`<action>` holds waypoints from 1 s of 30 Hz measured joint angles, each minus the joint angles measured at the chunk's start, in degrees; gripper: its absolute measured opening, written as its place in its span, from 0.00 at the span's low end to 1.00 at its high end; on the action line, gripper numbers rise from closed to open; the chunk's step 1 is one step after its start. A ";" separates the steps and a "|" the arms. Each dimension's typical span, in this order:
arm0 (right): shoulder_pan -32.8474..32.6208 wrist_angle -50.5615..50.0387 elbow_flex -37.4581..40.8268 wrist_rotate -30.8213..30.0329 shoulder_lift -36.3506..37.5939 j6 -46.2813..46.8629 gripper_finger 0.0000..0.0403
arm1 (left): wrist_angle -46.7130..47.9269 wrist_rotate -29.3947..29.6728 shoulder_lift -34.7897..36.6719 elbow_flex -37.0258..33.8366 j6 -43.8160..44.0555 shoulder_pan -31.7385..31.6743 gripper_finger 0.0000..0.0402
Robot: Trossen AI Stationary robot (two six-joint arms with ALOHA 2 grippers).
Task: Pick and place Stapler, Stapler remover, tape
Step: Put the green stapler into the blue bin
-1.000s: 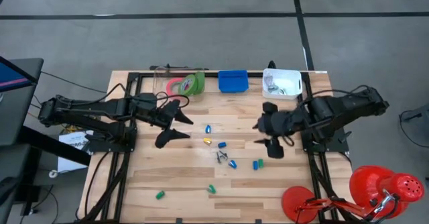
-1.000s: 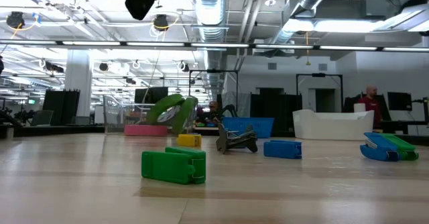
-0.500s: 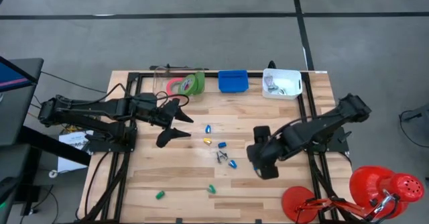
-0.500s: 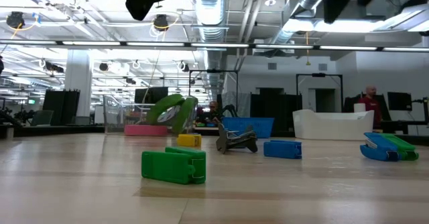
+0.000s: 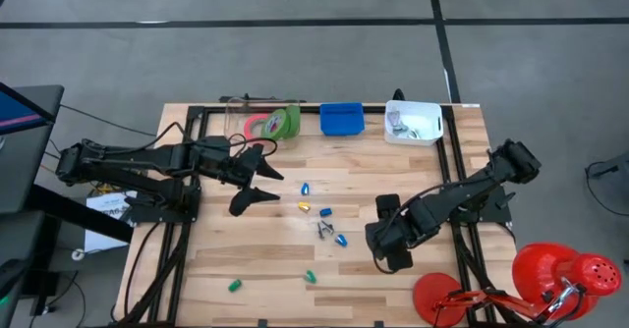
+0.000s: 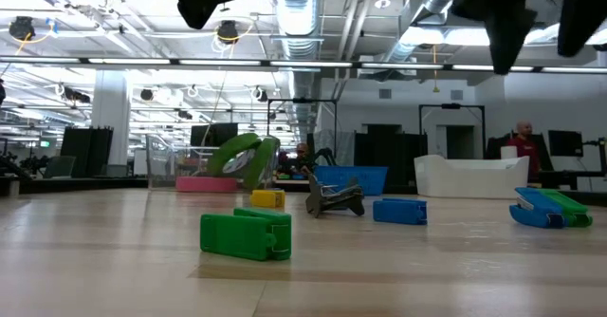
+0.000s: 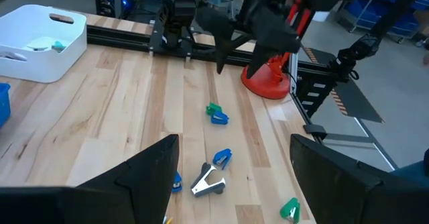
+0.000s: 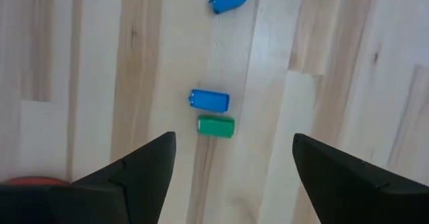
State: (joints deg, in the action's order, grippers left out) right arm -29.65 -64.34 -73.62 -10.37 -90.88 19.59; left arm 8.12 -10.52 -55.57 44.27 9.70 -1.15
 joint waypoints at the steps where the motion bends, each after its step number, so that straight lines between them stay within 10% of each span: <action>1: 0.02 1.22 1.54 0.00 0.45 0.00 0.72 | -0.02 0.00 0.00 0.00 0.02 0.00 0.68; 30: 0.09 26.41 25.81 2.65 1.58 2.82 0.72 | -0.02 2.38 0.00 0.00 0.00 0.00 0.68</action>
State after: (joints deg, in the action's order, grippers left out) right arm -29.56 -37.93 -47.81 -7.72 -89.30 22.41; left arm 8.10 -8.14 -55.57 44.27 9.69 -1.15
